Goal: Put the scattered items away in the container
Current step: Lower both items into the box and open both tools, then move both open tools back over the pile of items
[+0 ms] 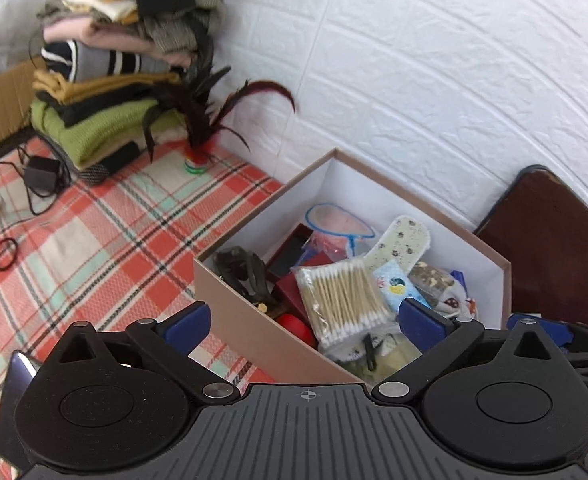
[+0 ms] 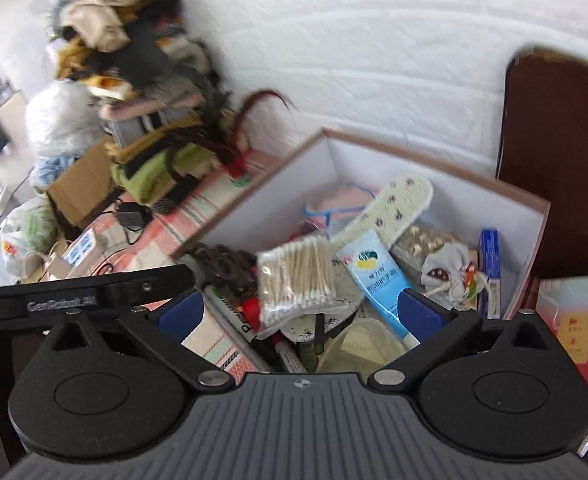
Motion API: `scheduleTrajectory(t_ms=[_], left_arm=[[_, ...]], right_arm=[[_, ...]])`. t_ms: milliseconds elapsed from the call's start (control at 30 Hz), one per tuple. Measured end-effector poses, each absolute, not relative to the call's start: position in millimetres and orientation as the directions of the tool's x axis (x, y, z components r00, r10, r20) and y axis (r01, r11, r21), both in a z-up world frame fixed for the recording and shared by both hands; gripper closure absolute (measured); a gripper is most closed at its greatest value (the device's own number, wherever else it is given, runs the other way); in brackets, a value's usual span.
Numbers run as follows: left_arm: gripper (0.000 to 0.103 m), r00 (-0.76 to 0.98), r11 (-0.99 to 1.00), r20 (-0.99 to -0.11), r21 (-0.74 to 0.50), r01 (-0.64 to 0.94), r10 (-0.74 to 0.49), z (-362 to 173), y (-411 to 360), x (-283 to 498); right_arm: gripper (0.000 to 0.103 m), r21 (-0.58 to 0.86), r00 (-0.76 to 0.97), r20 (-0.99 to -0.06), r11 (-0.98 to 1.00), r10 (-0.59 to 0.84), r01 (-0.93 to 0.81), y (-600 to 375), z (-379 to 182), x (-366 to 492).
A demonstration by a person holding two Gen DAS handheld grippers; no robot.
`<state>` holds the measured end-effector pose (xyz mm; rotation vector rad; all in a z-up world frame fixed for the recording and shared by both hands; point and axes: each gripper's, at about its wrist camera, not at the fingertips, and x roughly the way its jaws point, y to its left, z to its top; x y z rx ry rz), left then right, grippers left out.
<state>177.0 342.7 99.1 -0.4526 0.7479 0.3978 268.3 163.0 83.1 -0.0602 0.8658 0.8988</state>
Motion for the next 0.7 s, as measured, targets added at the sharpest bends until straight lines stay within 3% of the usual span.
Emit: scheduleTrajectory(t_ms=[333,700], left_arm=[[0.000,0.696,0.888,-0.700,-0.207,-0.410,0.158,115,282,148],[0.000,0.709,0.932,-0.703,-0.224,-0.286,0.049,111,188,140]], right_arm=[[0.000,0.367,0.380,-0.603,0.666,0.702,-0.649,95,100,235],[0.000,0.370,0.472,-0.612,0.757,0.635,-0.539,-10,96,197]])
